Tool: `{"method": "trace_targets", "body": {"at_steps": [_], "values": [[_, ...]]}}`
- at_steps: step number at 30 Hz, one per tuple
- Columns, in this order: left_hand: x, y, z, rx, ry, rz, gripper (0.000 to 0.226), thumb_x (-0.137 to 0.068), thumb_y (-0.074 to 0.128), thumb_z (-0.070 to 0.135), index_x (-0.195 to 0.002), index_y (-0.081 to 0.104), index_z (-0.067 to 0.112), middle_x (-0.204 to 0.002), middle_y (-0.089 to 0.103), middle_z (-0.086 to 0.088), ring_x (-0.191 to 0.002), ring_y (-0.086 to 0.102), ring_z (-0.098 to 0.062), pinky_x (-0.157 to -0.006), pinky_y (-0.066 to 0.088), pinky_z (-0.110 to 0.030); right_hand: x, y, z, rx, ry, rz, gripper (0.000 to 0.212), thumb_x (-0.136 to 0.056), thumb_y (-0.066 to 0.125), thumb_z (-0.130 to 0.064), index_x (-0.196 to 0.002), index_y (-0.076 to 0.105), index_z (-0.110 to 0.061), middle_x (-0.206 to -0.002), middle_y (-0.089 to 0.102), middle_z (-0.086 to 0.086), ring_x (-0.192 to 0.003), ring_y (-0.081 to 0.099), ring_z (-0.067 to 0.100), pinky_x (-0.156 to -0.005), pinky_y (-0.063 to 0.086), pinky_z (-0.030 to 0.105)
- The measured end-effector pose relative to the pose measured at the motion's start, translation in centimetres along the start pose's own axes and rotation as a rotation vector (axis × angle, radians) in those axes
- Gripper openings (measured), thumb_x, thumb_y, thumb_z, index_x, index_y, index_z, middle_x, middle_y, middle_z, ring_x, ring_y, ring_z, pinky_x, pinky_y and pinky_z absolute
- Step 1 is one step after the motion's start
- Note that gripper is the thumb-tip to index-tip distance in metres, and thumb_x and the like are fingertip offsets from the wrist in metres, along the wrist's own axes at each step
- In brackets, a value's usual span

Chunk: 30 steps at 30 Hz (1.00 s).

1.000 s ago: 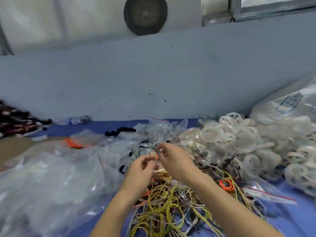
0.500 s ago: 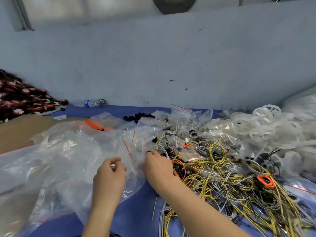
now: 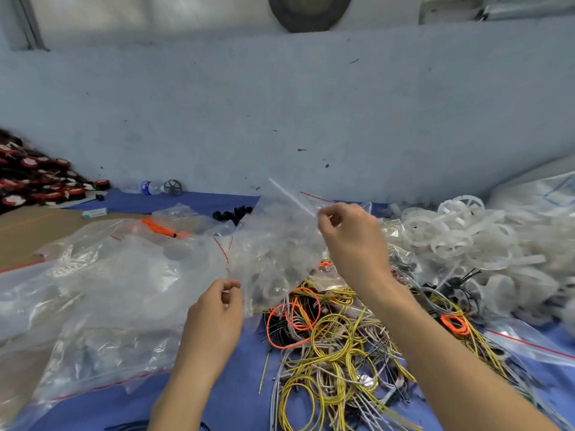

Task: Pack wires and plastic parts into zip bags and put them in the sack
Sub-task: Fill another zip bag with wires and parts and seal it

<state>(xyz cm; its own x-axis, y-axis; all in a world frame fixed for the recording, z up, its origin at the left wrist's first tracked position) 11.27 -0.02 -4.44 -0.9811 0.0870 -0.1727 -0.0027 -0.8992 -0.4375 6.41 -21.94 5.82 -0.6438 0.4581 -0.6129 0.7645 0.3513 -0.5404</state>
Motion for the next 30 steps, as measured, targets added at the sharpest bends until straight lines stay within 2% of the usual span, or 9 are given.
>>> {"method": "trace_targets", "body": {"at_steps": [4,6,9,12,16,21,25,27,30], "values": [[0.8,2.6,2.0,0.271,0.025,-0.071,0.02,-0.099,0.051,0.018,-0.095,0.068,0.026,-0.086,0.074,0.002,-0.088,0.069,-0.015,-0.087,0.055,-0.044,2.4,-11.7,-2.3,0.027,-0.49,0.616,0.012,-0.097,0.063,-0.023,-0.098,0.073,-0.019,-0.088,0.063,-0.003,-0.058,0.046,0.002,-0.053,0.039,0.02],[1.7,4.3,3.9,0.505,0.008,-0.164,0.023,-0.101,0.05,0.019,-0.095,0.073,0.021,-0.09,0.076,-0.001,-0.089,0.07,-0.018,-0.082,0.057,-0.038,5.5,-13.8,-3.0,0.149,-0.742,0.636,0.01,-0.095,0.067,-0.019,-0.094,0.075,-0.015,-0.08,0.063,0.0,-0.053,0.045,0.006,-0.05,0.038,0.02],[4.4,7.5,6.8,0.837,-0.014,-0.422,0.025,-0.097,0.053,0.027,-0.099,0.076,0.016,-0.103,0.074,-0.012,-0.096,0.071,-0.026,-0.073,0.058,-0.032,9.4,-13.7,-1.6,0.317,-0.863,0.484,0.006,-0.092,0.069,-0.019,-0.092,0.075,-0.017,-0.075,0.06,-0.002,-0.056,0.052,0.013,-0.055,0.046,0.029],[7.6,10.8,8.9,0.961,-0.049,-0.624,0.031,-0.091,0.06,0.026,-0.105,0.07,0.001,-0.111,0.069,-0.022,-0.099,0.069,-0.03,-0.078,0.059,-0.04,12.1,-12.1,1.9,0.451,-0.804,0.29,0.007,-0.093,0.065,-0.018,-0.091,0.071,-0.02,-0.075,0.055,-0.004,-0.062,0.056,0.017,-0.065,0.045,0.033],[9.9,14.1,9.2,0.781,-0.153,-0.675,0.026,-0.098,0.051,0.012,-0.103,0.057,-0.013,-0.101,0.07,-0.02,-0.091,0.07,-0.028,-0.077,0.058,-0.042,14.0,-10.2,7.0,0.53,-0.581,0.118,0.011,-0.09,0.067,-0.023,-0.08,0.063,-0.024,-0.074,0.048,-0.008,-0.064,0.052,0.015,-0.069,0.037,0.03],[10.5,15.9,7.7,0.589,-0.233,-0.616,0.023,-0.102,0.048,0.019,-0.104,0.067,0.006,-0.067,0.071,-0.003,-0.074,0.073,-0.022,-0.063,0.059,-0.031,14.8,-8.3,9.0,0.333,-0.299,-0.049,0.02,-0.076,0.074,-0.034,-0.069,0.056,-0.029,-0.065,0.05,-0.014,-0.056,0.047,0.006,-0.062,0.033,0.02],[9.9,16.4,6.1,0.544,-0.281,-0.637,0.03,-0.103,0.044,0.024,-0.102,0.072,0.011,-0.072,0.072,-0.015,-0.065,0.071,-0.023,-0.057,0.056,-0.026,15.4,-6.3,11.3,0.029,0.12,-0.282,0.028,-0.077,0.069,-0.047,-0.07,0.045,-0.035,-0.072,0.058,-0.022,-0.064,0.054,0.002,-0.056,0.034,0.016],[9.5,16.6,5.8,0.522,-0.241,-0.666,0.031,-0.101,0.048,0.029,-0.095,0.076,0.016,-0.073,0.072,-0.012,-0.07,0.073,-0.024,-0.06,0.057,-0.027,15.7,-5.7,11.5,-0.117,0.14,-0.317,0.026,-0.077,0.061,-0.057,-0.074,0.046,-0.037,-0.081,0.057,-0.037,-0.069,0.056,-0.001,-0.057,0.038,0.015],[9.1,16.9,5.5,0.462,-0.148,-0.746,0.028,-0.099,0.052,0.031,-0.094,0.078,0.022,-0.087,0.076,-0.011,-0.08,0.073,-0.021,-0.068,0.059,-0.03,15.0,-6.2,10.3,-0.203,0.077,-0.331,0.031,-0.077,0.046,-0.071,-0.086,0.046,-0.041,-0.08,0.062,-0.029,-0.063,0.059,0.002,-0.055,0.04,0.014]]}}
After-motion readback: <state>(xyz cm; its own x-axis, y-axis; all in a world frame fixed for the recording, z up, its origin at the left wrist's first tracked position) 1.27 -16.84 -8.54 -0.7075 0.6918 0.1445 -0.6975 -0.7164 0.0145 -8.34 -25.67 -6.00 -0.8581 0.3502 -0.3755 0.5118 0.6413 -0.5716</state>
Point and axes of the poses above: each hand's wrist, its own x-axis away from the middle knuckle, its own y-axis out of the palm, z = x × y, the point moved 5 cm from there along -x, towards the middle knuckle
